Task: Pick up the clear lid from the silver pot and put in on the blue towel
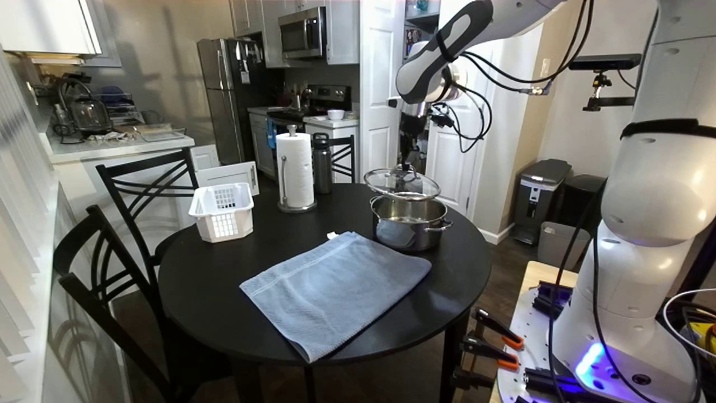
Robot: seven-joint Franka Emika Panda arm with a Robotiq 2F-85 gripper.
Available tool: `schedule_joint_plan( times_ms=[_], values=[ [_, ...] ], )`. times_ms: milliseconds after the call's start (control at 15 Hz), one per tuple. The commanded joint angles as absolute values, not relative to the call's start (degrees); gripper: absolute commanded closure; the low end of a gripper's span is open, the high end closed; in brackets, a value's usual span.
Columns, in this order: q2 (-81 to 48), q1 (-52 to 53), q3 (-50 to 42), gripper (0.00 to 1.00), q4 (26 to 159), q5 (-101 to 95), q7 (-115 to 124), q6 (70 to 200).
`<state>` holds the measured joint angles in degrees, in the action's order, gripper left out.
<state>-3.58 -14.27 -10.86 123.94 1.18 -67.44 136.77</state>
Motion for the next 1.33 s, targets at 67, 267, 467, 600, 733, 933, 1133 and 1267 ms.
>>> schedule_joint_plan(
  times_ms=[67,267,467,600,733,933,1133,1267],
  values=[
    [1.9,-11.2,-9.2,0.96,126.4,0.5,-65.6,135.0],
    [2.9,-7.9,-6.8,0.96,127.4,0.8,-63.7,133.9],
    [3.6,-3.8,-3.3,0.96,129.7,-1.5,-57.6,136.1],
    [4.1,-1.1,-0.8,0.96,132.1,-5.0,-53.6,137.8],
    [4.1,1.2,1.3,0.96,134.8,-9.8,-49.8,139.7],
    [1.8,2.8,2.6,0.96,137.4,-16.1,-45.6,142.8],
    [0.2,1.9,1.4,0.96,139.7,-16.8,-46.3,145.3],
    [-0.4,1.2,0.6,0.96,140.6,-13.4,-48.3,147.1]
  ],
)
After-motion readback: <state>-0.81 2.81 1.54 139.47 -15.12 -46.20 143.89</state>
